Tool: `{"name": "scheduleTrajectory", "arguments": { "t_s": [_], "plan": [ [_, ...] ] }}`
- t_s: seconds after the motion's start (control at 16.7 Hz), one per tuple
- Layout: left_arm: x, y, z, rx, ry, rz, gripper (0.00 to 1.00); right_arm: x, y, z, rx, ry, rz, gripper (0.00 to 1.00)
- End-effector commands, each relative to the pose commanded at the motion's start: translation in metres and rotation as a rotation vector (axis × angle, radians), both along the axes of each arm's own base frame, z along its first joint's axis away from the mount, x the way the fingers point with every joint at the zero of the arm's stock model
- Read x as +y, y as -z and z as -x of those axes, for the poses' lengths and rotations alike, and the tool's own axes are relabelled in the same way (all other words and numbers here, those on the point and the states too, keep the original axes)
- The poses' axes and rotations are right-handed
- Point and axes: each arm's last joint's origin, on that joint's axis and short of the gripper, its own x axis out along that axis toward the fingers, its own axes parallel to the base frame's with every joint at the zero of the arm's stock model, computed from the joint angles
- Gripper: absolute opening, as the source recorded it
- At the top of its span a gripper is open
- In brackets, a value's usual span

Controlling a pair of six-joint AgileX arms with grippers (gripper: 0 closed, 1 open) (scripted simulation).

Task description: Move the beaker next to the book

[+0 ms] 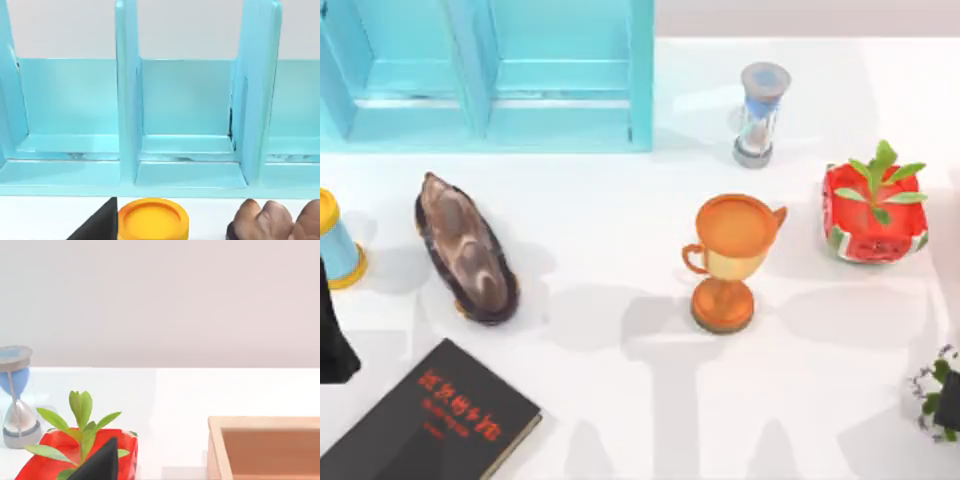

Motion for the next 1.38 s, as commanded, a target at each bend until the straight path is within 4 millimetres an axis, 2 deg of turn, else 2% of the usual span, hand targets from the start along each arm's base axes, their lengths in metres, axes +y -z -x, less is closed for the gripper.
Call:
{"name": "scheduleTrajectory", "arguments": {
  "t_s": [0.18, 0.3, 0.48, 0.66, 0.84, 1.02, 1.2, 1.38],
  "plan": [
    [0.0, -0.002, 0.0, 0.006, -0.001, -0.009, 1.0, 0.0, 0.0, 0.0, 0.0, 0.0, 0.0, 1.0],
    [0.0, -0.01, 0.0, 0.04, -0.007, -0.055, 1.0, 0.0, 0.0, 0.0, 0.0, 0.0, 0.0, 1.0],
    [0.002, -0.035, -0.004, 0.146, -0.01, -0.208, 1.0, 0.0, 0.0, 0.0, 0.0, 0.0, 0.0, 1.0],
    [0.004, -0.067, -0.017, 0.305, 0.017, -0.441, 1.0, 0.0, 0.0, 0.0, 0.0, 0.0, 0.0, 1.0],
    [0.009, -0.098, -0.042, 0.503, 0.101, -0.717, 1.0, 0.0, 0.0, 0.0, 0.0, 0.0, 0.0, 1.0],
    [0.02, -0.119, -0.079, 0.716, 0.259, -0.982, 1.0, 0.0, 0.0, 0.0, 0.0, 0.0, 0.0, 1.0],
    [0.038, -0.126, -0.121, 0.91, 0.473, -1.172, 1.0, 0.0, 0.0, 0.0, 0.0, 0.0, 0.0, 1.0],
    [0.064, -0.122, -0.159, 1.057, 0.702, -1.266, 1.0, 0.0, 0.0, 0.0, 0.0, 0.0, 0.0, 1.0]
  ]
}}
